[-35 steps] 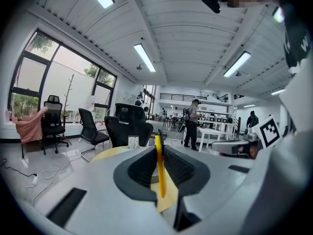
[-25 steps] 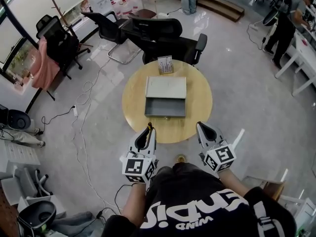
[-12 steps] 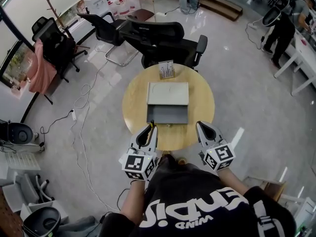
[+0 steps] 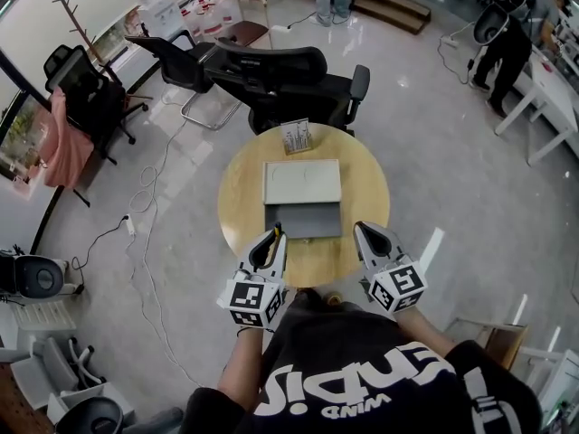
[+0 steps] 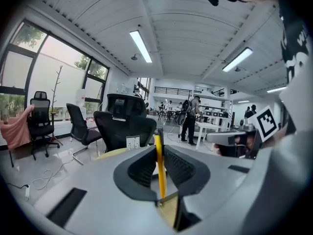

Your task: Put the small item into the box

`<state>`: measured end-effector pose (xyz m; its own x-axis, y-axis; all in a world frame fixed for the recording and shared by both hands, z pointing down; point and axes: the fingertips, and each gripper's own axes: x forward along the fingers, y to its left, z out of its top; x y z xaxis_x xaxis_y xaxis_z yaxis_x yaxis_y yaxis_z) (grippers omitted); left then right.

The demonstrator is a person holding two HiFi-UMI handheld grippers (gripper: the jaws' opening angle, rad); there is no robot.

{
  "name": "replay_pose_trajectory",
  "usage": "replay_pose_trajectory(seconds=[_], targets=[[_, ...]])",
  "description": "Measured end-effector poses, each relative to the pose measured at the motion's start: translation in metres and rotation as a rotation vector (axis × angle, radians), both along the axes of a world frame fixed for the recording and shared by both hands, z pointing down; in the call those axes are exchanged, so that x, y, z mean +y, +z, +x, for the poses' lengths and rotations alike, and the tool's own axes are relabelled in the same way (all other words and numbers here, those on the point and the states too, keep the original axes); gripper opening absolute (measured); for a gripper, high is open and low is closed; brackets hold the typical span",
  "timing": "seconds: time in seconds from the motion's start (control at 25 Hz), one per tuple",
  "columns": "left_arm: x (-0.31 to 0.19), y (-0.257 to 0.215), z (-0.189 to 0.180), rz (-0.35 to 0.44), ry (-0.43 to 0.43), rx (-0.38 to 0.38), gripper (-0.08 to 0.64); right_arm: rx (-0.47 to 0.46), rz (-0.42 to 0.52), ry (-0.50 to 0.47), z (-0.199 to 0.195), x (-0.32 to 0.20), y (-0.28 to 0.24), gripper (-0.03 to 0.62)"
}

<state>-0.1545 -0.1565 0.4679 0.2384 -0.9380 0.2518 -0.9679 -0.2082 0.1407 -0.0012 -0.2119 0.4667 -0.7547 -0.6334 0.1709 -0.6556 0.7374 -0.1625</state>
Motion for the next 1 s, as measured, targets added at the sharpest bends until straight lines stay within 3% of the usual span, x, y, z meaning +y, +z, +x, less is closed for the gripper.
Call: replay_pose_trajectory(seconds=[0.48, 1.0], targets=[[-0.044, 0.044, -0.002, -0.083, 0.108, -0.103, 0.058, -0.002, 0.003, 0.027, -0.007, -0.024, 0.005, 0.0], [-0.074, 0.127, 0.017, -0.214, 0.301, -0.276, 0.057, -0.001, -0.014, 0.05, -0.009, -0.035, 0.015, 0.0]])
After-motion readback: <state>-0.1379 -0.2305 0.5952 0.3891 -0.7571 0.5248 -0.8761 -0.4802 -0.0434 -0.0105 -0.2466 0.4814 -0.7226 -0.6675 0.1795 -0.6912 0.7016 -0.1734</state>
